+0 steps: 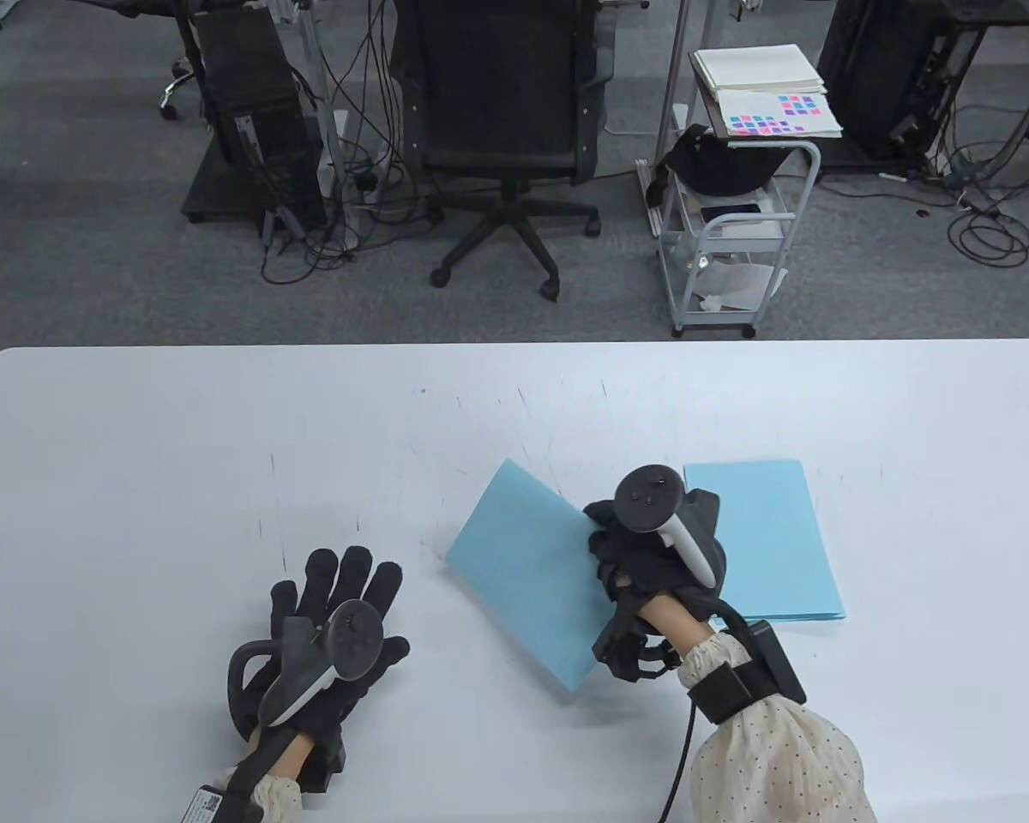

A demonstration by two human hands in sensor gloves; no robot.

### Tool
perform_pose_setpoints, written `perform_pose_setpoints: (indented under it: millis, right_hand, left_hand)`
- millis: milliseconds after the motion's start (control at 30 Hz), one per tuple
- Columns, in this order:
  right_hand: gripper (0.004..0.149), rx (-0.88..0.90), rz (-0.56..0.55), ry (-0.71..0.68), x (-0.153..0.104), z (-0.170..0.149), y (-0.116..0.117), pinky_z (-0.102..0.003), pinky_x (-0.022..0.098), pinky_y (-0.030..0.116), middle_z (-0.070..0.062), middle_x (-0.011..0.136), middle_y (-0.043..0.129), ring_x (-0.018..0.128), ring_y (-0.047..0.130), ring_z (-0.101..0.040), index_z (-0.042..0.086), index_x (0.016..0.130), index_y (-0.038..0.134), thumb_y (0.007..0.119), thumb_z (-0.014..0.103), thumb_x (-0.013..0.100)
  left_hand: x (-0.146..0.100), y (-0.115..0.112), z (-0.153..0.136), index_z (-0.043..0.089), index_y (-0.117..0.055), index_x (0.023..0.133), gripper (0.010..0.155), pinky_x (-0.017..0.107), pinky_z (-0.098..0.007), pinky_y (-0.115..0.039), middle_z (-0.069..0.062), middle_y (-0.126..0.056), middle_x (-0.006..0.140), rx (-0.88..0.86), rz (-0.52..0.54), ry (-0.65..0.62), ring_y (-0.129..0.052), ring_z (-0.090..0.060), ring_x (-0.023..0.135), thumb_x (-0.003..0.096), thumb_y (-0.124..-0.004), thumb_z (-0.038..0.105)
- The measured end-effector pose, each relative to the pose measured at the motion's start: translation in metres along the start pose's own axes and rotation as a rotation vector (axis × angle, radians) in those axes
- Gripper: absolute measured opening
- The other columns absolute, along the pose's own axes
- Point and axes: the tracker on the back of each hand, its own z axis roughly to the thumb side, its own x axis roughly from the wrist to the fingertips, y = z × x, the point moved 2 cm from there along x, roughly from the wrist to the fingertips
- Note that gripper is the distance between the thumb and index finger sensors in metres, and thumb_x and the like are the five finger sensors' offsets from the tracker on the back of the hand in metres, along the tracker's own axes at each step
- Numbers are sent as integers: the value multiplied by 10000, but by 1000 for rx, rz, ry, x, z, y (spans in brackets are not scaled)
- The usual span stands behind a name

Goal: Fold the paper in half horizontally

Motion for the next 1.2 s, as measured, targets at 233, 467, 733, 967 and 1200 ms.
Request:
perform_pose_setpoints:
  millis: [233,467,733,967,1200]
  right_hand:
    - [491,193,-198,196,5,-65,-59,-590,710,486,-5,722,816,865,714,-336,191,965,545,635,223,483]
    - [491,282,-294,381,13,-131,-94,-590,709,487,-5,724,816,867,713,-336,189,967,548,636,224,486]
    - [491,318,-305,488,23,-178,-97,-591,707,492,-7,720,827,866,716,-339,183,967,557,643,224,485]
    - [491,236,-283,561,37,-200,-90,-598,704,503,-16,727,856,869,734,-352,175,959,600,692,220,479]
    - [510,93,-330,618,44,-204,-84,-609,720,457,-17,788,851,914,676,-381,184,972,598,734,218,482]
  left_hand:
    - [0,1,-2,598,-220,1016,793,876,-573,-266,229,-139,1193,-12,2,0,-126,-174,1161,341,-631,672]
    - [0,1,-1,598,-222,1016,793,876,-572,-266,229,-140,1193,-10,3,-3,-125,-174,1161,341,-631,672]
    - [0,0,-1,598,-223,1015,793,876,-572,-267,228,-142,1193,-1,1,0,-127,-176,1160,340,-632,672]
    - [1,-1,0,593,-192,1013,810,876,-572,-266,228,-128,1192,-12,-17,9,-120,-176,1160,334,-625,680]
    - [1,0,-1,589,-188,1015,813,877,-572,-266,224,-127,1193,-13,-12,16,-118,-177,1160,336,-625,679]
